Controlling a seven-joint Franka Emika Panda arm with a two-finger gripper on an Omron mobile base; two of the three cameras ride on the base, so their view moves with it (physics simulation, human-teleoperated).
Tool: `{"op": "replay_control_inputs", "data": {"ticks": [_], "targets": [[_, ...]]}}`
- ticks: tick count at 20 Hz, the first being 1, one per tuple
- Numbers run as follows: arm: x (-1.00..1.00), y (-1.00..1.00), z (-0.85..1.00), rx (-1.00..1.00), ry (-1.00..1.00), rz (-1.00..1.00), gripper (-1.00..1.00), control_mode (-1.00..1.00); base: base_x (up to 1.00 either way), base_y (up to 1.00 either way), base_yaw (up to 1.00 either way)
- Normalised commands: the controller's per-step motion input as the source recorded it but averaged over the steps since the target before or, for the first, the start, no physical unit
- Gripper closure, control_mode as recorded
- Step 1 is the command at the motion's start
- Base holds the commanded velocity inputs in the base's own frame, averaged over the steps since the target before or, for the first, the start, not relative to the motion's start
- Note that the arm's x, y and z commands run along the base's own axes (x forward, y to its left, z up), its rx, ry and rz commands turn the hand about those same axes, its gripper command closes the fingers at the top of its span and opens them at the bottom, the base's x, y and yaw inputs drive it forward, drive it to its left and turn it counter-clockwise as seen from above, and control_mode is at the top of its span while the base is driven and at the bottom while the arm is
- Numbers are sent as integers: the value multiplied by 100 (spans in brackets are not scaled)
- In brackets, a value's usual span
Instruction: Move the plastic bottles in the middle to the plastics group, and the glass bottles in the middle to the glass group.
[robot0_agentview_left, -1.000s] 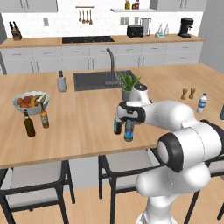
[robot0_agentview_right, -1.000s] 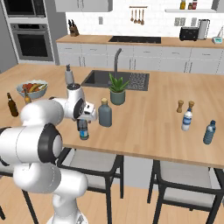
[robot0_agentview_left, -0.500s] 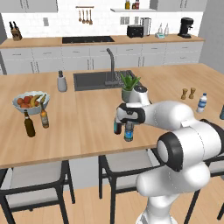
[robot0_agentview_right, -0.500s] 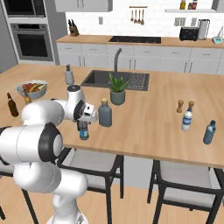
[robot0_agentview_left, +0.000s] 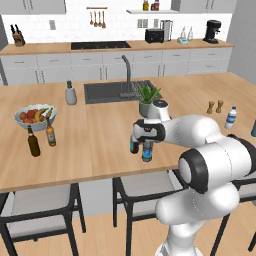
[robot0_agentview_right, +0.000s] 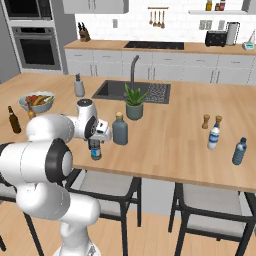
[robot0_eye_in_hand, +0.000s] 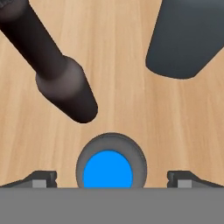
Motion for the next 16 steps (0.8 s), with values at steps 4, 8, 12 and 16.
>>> {"op": "replay_control_inputs", "data": {"ticks": [4, 8, 12, 16], "targets": [[0, 0, 0, 0, 0, 0, -100, -100, 0, 0, 0], [0, 0, 0, 0, 0, 0, 100, -100, 0, 0, 0], [0, 0, 0, 0, 0, 0, 100, -100, 0, 0, 0], [0, 0, 0, 0, 0, 0, 100, -100, 0, 0, 0]]}}
